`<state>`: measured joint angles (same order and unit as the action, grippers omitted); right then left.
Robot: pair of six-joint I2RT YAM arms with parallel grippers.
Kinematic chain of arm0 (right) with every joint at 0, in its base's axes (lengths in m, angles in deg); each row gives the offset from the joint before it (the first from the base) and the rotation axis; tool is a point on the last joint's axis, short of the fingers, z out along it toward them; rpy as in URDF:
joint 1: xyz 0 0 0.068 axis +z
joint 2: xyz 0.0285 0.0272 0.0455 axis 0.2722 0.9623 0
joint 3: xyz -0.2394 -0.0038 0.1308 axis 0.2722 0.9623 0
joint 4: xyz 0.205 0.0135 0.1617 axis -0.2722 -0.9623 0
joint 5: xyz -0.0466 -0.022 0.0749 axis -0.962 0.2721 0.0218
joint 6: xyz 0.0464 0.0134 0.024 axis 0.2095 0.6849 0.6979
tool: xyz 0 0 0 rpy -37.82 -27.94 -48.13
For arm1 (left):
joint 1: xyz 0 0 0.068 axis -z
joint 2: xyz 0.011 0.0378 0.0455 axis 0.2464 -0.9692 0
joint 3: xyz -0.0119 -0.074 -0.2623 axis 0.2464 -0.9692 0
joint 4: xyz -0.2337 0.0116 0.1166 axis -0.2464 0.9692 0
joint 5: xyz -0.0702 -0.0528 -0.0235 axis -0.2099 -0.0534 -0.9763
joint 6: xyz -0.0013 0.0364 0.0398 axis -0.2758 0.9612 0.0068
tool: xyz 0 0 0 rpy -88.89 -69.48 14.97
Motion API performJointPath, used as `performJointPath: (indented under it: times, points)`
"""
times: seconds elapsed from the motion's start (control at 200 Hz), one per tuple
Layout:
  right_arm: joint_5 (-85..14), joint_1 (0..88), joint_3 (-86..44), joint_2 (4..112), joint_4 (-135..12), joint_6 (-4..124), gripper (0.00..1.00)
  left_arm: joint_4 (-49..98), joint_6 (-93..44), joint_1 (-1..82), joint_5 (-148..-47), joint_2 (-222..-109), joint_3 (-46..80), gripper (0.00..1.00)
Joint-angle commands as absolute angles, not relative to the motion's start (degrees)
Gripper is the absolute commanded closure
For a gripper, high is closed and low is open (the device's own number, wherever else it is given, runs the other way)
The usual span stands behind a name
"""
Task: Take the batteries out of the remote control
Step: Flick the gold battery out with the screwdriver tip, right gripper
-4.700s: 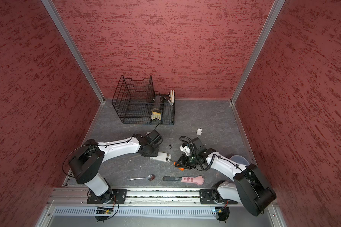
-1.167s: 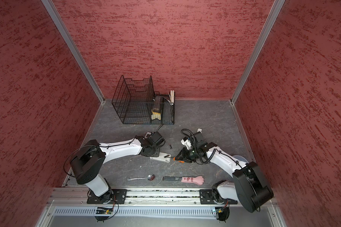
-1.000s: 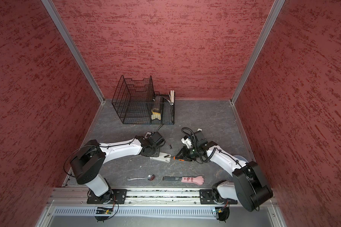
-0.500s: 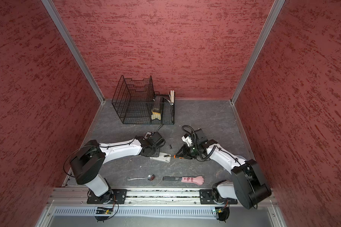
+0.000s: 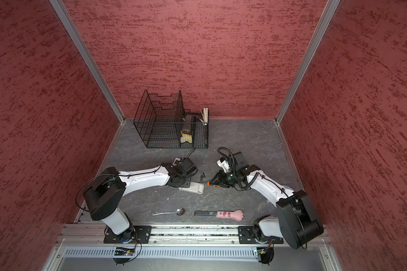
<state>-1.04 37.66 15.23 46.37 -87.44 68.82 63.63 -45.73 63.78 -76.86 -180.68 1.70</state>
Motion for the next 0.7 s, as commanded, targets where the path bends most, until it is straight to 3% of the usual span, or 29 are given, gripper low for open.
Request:
performJointPath:
  times: [0.0,0.185,0.411,0.691]
  points:
    - [-0.09,36.86,13.31,45.69,-86.95,66.78,1.0,64.31,-46.29,64.56,-81.02,-185.37,-1.75,0.61]
    - [-0.25,36.34,12.94,45.41,-87.81,66.1,1.0,64.76,-46.53,64.61,-80.68,-184.86,-1.64,0.6]
    - [-3.2,36.02,13.8,43.66,-87.36,67.24,1.0,65.56,-46.71,63.76,-80.95,-181.19,-0.51,0.49]
    - [-26.57,35.25,19.6,33.54,-81.01,76.83,1.0,66.7,-46.34,61.42,-81.97,-174.85,0.35,0.44]
